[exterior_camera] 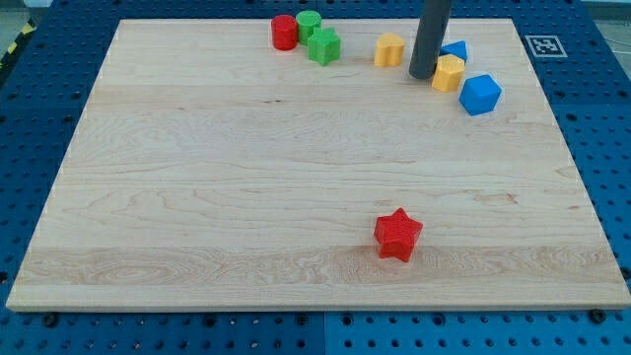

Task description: Slide the yellow heart to the right of green circle

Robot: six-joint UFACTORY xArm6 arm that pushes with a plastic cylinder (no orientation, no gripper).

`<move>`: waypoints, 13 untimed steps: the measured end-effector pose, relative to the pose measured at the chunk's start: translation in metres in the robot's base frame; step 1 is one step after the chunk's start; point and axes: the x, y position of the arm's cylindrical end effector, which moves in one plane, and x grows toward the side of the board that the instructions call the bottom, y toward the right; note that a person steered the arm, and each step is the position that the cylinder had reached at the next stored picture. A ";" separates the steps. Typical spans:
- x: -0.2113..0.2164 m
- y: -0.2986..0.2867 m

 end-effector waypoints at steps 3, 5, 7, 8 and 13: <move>-0.024 -0.004; -0.011 -0.018; -0.038 -0.042; -0.038 -0.042; -0.080 -0.001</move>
